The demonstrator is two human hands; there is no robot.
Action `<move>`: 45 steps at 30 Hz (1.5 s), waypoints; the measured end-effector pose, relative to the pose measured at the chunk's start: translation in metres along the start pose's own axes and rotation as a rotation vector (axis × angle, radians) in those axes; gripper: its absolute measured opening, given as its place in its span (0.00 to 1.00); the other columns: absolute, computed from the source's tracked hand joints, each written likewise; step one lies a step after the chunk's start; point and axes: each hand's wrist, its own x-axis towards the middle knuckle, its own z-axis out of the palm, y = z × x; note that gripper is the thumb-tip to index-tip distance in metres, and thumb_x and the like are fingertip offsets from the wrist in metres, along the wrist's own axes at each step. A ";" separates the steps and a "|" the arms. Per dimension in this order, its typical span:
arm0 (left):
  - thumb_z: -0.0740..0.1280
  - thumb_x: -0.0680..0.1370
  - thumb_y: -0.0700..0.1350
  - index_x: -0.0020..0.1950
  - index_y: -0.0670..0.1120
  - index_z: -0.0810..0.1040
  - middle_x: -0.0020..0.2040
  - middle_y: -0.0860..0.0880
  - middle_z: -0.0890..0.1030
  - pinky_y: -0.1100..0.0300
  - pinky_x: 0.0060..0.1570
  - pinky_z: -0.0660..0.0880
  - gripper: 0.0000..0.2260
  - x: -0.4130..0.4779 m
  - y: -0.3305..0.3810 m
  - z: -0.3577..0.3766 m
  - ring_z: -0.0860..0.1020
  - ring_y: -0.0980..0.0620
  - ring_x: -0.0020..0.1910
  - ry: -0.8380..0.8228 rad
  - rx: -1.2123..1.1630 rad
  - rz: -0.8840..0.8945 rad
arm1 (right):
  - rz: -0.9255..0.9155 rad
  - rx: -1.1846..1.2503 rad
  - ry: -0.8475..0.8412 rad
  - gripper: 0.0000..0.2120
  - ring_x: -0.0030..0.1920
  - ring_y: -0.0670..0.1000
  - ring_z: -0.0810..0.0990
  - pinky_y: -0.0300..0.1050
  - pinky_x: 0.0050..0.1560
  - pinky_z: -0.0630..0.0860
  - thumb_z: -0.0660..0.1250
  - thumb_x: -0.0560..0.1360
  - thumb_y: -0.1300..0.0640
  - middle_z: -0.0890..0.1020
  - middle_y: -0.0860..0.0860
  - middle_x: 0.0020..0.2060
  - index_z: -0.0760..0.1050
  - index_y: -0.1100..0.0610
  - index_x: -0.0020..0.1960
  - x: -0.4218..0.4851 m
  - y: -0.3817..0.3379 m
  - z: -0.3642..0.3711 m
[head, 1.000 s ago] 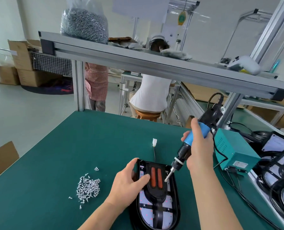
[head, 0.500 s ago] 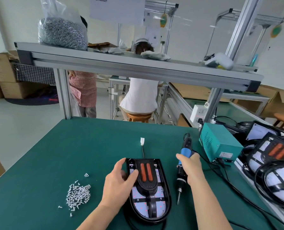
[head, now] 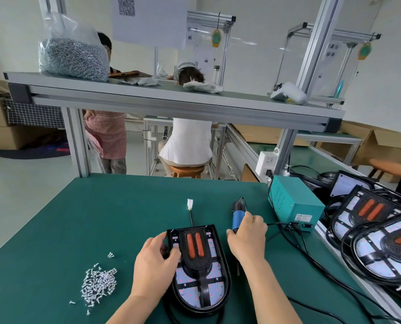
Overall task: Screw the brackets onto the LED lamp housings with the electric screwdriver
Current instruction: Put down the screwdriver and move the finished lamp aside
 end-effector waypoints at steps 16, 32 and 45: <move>0.71 0.77 0.49 0.66 0.53 0.79 0.35 0.58 0.83 0.70 0.40 0.69 0.17 0.000 0.000 -0.007 0.79 0.65 0.39 -0.051 -0.170 -0.108 | 0.139 0.801 -0.579 0.22 0.55 0.45 0.82 0.42 0.56 0.77 0.75 0.74 0.48 0.82 0.49 0.61 0.74 0.54 0.63 -0.063 -0.029 -0.001; 0.66 0.78 0.34 0.63 0.46 0.78 0.57 0.41 0.85 0.48 0.54 0.78 0.15 -0.018 0.004 -0.013 0.84 0.42 0.55 -0.460 -0.775 -0.296 | 0.173 1.303 -0.499 0.19 0.52 0.59 0.86 0.50 0.48 0.83 0.76 0.73 0.64 0.87 0.59 0.52 0.77 0.63 0.62 -0.066 -0.023 0.028; 0.60 0.75 0.24 0.58 0.39 0.79 0.51 0.38 0.86 0.48 0.49 0.80 0.18 -0.019 -0.001 -0.013 0.85 0.41 0.48 -0.359 -0.827 -0.289 | 0.136 1.005 -0.414 0.19 0.50 0.46 0.85 0.35 0.43 0.79 0.60 0.78 0.70 0.87 0.46 0.49 0.82 0.49 0.55 -0.032 -0.025 0.027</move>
